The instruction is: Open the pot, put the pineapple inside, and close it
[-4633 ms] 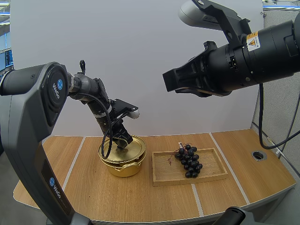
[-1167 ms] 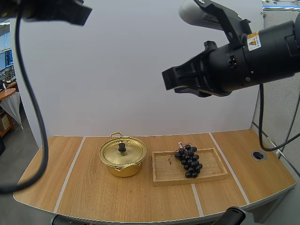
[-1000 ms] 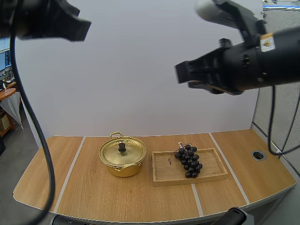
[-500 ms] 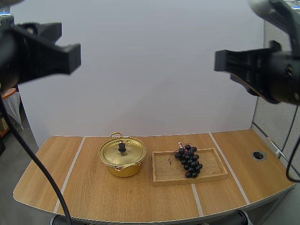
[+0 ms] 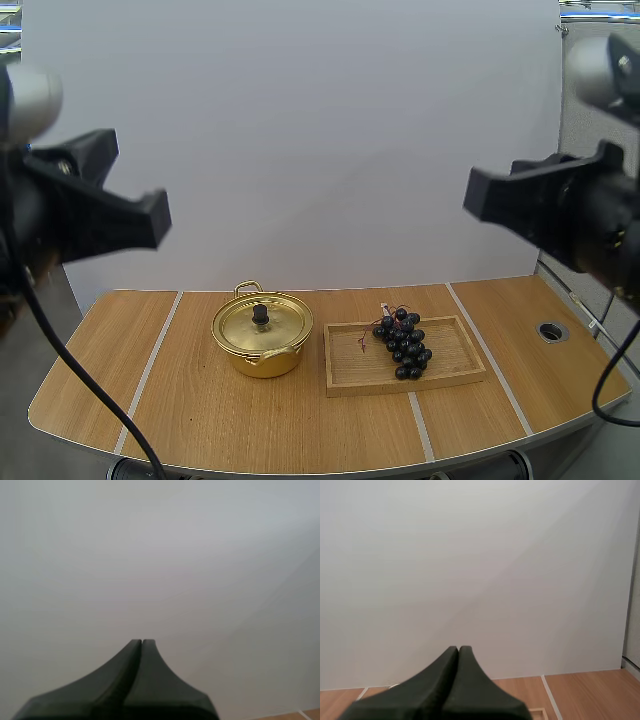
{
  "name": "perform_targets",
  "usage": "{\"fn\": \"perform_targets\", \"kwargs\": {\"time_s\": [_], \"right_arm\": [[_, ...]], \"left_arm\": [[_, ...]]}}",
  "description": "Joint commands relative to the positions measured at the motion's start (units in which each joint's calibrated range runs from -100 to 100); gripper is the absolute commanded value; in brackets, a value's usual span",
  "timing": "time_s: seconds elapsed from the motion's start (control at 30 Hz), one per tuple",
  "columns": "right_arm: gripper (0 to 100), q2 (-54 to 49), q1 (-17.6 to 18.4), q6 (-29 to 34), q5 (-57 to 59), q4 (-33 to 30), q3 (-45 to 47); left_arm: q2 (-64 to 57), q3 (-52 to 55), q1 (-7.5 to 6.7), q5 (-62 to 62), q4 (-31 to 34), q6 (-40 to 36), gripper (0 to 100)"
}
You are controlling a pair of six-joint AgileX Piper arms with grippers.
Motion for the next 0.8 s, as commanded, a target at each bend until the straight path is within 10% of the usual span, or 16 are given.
{"fn": "perform_targets", "kwargs": {"time_s": [0.0,0.37,0.77], "right_arm": [[0,-0.16,-0.34,-0.20,-17.37,-0.92,12.92],[0,-0.16,-0.34,-0.20,-60.27,-0.92,39.10],[0,-0.16,-0.34,-0.20,-76.84,-0.92,63.86]], "left_arm": [[-4.18,11.62,1.62,-8.89,1.40,-2.72,0],[-4.18,29.00,2.62,-26.65,1.67,-7.00,0],[-4.18,52.52,2.62,-56.64,1.67,-1.60,0]]}}
